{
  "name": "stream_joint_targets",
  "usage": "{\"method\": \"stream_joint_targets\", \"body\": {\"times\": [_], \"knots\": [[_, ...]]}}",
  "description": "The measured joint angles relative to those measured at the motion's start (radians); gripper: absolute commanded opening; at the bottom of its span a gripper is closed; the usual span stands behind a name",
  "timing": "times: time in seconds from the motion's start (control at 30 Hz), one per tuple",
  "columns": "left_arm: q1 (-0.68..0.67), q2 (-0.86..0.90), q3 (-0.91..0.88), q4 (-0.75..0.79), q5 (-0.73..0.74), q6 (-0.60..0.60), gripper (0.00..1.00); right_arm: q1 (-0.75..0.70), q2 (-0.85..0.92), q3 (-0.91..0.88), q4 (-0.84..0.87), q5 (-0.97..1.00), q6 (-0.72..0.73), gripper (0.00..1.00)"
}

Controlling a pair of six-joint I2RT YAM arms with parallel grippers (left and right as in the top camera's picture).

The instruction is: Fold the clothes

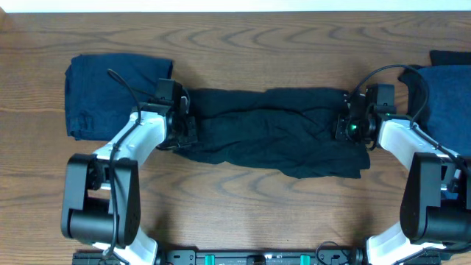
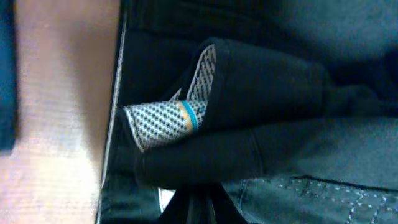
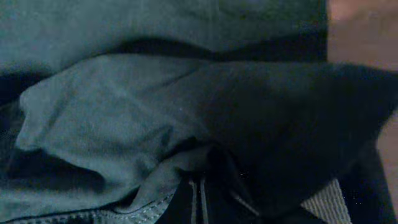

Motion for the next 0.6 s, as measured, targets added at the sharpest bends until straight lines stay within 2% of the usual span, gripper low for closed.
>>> {"method": "stream_joint_targets", "body": {"times": [0.37, 0.6], "knots": [[0.000, 0.145, 0.029, 0.482, 0.007, 0.000, 0.06, 0.000, 0.084, -0.021, 0.360, 0.078, 0.026, 0.01], [-0.003, 0.213, 0.029, 0.690, 0.012, -0.001, 0.06, -0.002, 0.214, -0.016, 0.700, 0.129, 0.030, 0.01]]}}
